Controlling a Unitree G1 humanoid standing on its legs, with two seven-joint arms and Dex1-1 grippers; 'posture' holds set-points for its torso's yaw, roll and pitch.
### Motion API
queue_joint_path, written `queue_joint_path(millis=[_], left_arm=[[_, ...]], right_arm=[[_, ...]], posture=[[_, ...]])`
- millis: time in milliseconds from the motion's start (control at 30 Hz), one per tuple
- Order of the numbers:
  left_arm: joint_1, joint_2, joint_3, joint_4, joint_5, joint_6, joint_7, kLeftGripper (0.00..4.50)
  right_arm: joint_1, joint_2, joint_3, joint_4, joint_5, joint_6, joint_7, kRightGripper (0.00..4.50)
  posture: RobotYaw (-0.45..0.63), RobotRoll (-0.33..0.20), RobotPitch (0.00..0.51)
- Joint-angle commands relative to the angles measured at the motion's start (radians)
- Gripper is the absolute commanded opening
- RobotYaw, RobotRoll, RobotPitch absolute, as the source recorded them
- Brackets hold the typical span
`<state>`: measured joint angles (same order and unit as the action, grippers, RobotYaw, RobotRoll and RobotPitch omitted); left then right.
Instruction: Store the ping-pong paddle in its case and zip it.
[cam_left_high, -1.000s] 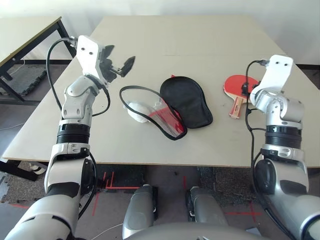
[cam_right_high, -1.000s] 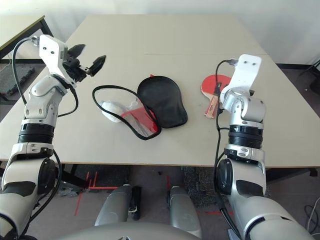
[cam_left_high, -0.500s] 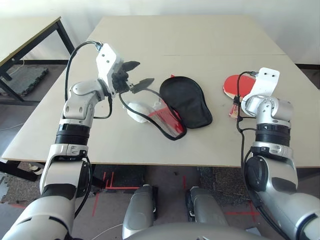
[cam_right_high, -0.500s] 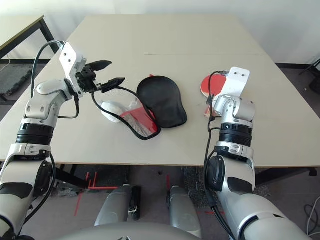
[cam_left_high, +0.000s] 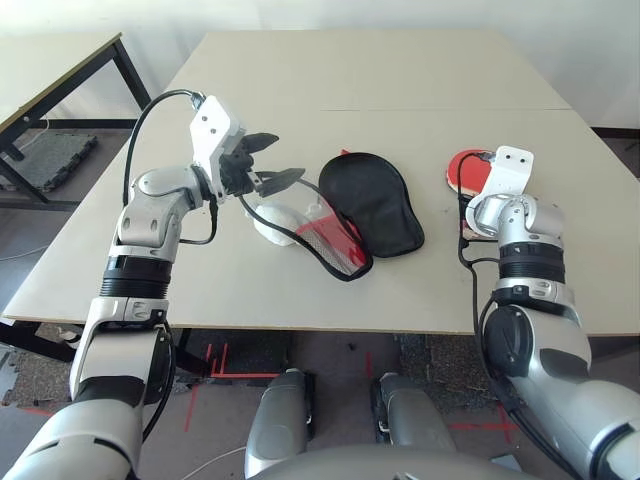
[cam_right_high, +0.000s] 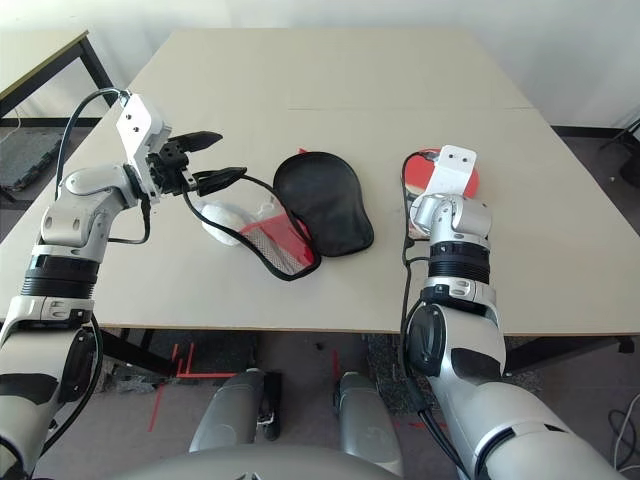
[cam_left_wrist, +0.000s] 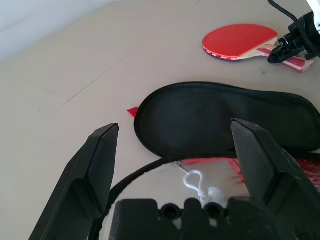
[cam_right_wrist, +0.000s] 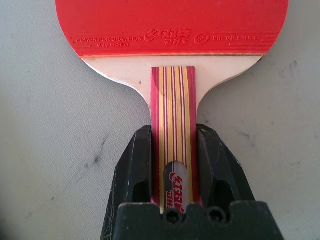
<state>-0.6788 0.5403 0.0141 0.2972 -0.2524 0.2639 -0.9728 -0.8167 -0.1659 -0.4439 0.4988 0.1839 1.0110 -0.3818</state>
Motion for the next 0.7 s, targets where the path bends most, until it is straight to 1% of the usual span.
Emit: queue_joint_path(millis=[33,233,400,533,700], left_arm=[[0.015,0.019,-0.016,-0.023,0.003,0.020,-0.016,4.50],[0.018,0.035,-0.020,-0.019,0.010,0.023,-0.027,4.50],[0.011,0.046,-0.022,-0.008,0.005,0.021,-0.046,4.50],[0.014,0.056,-0.024,-0.013,-0.005,0.023,-0.077,4.50],[0.012,0.083,0.007,-0.027,-0.055,0.075,-0.125,4.50]], right_arm=[[-0.009,-0.004,0.027,-0.016,-0.005,0.010,0.022,1.10],[-0.026,-0.030,0.077,-0.124,0.013,0.078,0.102,1.10],[-0.050,-0.062,0.108,-0.219,0.037,0.178,0.194,1.10],[-0.076,-0.068,0.141,-0.290,0.059,0.278,0.256,1.10],[-0.095,0.012,0.178,-0.390,0.069,0.389,0.282,1.10]], posture=[[0.08,0.000,0.073],[0.07,0.000,0.078],[0.07,0.000,0.080],[0.07,0.000,0.083],[0.08,0.000,0.085]])
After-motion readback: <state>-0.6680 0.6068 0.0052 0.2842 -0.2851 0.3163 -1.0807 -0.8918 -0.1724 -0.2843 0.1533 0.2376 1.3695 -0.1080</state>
